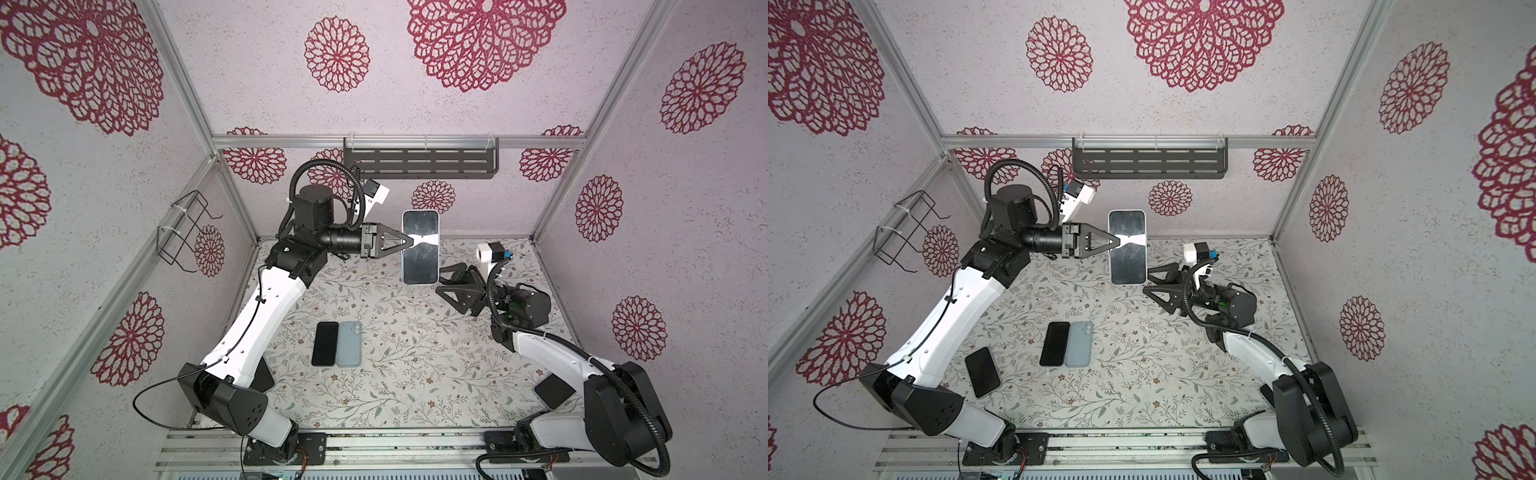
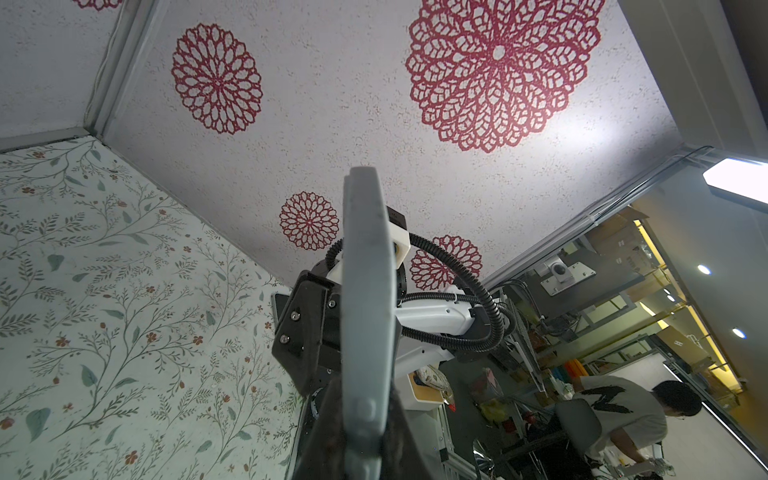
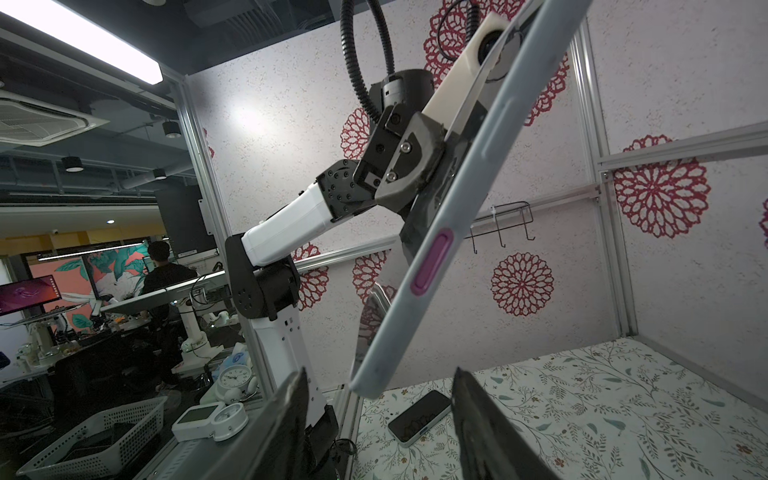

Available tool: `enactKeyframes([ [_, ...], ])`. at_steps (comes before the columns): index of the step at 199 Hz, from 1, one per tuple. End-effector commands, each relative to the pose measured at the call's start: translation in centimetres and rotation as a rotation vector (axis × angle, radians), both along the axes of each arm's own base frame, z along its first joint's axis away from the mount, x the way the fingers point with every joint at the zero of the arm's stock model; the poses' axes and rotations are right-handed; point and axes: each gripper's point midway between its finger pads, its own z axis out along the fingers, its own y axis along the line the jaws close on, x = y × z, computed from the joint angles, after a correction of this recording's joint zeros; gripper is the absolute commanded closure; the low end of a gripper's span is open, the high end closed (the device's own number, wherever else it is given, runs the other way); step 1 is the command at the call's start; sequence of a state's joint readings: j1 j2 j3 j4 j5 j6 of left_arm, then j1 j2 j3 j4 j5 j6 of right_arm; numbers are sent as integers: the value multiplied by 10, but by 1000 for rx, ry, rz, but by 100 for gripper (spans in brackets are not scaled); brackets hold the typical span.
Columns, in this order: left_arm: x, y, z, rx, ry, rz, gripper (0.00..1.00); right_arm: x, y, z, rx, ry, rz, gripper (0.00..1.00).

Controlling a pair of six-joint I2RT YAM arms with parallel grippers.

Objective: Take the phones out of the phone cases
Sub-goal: 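Hold the cased phone upright between both grippers above the table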

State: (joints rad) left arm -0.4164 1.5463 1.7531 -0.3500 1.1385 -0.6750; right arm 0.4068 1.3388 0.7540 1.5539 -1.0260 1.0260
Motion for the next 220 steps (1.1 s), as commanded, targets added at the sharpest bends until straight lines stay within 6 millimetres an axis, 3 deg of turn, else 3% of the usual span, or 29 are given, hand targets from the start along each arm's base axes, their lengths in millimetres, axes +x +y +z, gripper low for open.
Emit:
enactKeyframes([
  [1, -8, 0, 16, -36, -77, -21, 100, -11, -4, 21, 54, -88, 3, 46],
  [36, -8, 0, 17, -40, -76, -21, 100, -8, -4, 22, 63, -83, -2, 51],
  [129, -7, 0, 16, -46, -75, -15, 100, -4, -3, 27, 81, -77, -9, 53],
  [220, -6, 0, 16, -54, -76, -13, 100, -4, -4, 29, 96, -80, -14, 72],
])
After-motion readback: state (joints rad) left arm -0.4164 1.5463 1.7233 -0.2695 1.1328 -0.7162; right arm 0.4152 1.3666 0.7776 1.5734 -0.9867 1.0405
